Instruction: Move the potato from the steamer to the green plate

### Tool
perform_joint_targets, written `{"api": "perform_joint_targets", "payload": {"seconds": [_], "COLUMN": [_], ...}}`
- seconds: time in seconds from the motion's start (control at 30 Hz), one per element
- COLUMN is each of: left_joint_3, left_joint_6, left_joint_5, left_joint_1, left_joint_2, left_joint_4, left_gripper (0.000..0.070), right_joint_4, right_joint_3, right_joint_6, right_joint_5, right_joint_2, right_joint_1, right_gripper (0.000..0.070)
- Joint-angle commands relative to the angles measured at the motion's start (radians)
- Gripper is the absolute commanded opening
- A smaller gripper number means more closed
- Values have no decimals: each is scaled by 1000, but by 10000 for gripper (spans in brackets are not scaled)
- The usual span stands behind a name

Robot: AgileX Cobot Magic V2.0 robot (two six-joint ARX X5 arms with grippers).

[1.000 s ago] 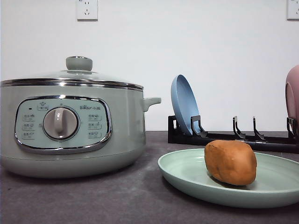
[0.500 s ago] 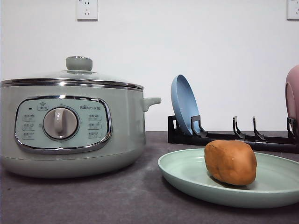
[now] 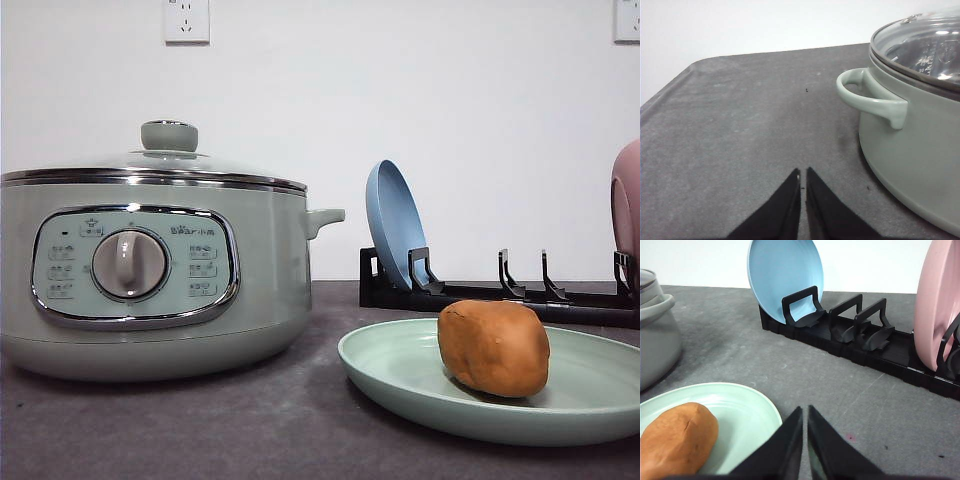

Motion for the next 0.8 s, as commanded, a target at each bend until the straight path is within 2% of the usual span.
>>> {"api": "perform_joint_targets", "payload": {"seconds": [0.0, 0.77], "left_joint_3": [-16, -16], "left_joint_6": [-2, -2], "left_joint_5": [-3, -3], "left_joint_1": [2, 2], "left_joint_2": [-2, -2], "left_joint_4": [-14, -14], "left_gripper": [23, 23], "right_joint_4": [-1, -1], "right_joint_3": [-4, -4], "right_joint_6": [7, 7], "right_joint_5": [-2, -2], "right_joint_2": [-2, -2], "right_joint_1": [0, 0], "right_gripper": [4, 4]}}
